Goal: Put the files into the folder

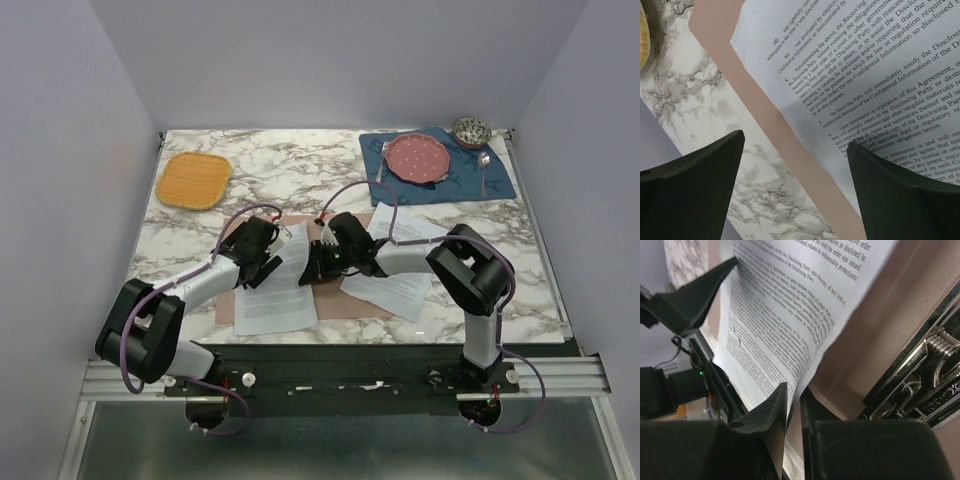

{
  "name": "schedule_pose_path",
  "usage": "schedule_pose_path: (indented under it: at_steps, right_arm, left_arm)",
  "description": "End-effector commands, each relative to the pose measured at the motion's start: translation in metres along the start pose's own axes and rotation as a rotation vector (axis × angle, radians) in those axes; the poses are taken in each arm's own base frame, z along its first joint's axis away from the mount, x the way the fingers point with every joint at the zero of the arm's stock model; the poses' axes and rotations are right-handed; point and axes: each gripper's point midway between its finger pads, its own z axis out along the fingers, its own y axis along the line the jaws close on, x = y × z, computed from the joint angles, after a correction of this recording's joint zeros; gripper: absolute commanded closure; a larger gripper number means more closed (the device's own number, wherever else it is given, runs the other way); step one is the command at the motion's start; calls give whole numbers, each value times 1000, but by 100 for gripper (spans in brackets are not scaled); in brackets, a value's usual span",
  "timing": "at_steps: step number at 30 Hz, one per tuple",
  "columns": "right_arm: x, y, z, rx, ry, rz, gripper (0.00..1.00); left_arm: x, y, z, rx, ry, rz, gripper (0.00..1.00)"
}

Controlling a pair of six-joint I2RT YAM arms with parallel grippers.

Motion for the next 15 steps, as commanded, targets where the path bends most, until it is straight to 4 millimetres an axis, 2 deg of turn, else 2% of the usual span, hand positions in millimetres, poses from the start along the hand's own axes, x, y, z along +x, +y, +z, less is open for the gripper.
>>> schedule_pose_path:
  at_steps: [1, 3, 4, 5, 6, 7, 8, 10, 12, 15]
  right_arm:
    - [-14, 13, 4, -24, -37, -48, 97]
    - [-22, 19, -5, -18, -62, -103, 99]
    - [-28, 20, -9, 4, -86, -131, 99]
    - [-39, 31, -19, 1, -123, -170, 100]
    - [-42, 30, -24, 25, -124, -231, 99]
    - [-50, 30, -29, 59, -151, -263, 100]
    - [-62, 38, -35, 66, -179, -308, 99]
    - [-76, 36, -47, 127, -221, -388, 99]
    - [-90, 41, -58, 150, -267, -479, 99]
    - [-110, 37, -70, 209, -319, -571, 99]
  left_arm:
    - [18, -14, -7, 61, 53, 13, 1]
    - [13, -5, -14, 47, 49, 7, 1]
    - [-3, 8, -24, 29, 4, -19, 1]
    - [0, 16, -31, 29, 17, -36, 1]
    - [-6, 23, -37, 40, -4, -59, 1]
    - [-22, 42, -50, 20, -55, -93, 1]
    - [-14, 55, -54, 20, -34, -129, 1]
    - [-21, 76, -64, 11, -65, -161, 1]
    - [-5, 95, -63, -19, -37, -199, 1]
    - [15, 100, -53, -9, -3, -199, 1]
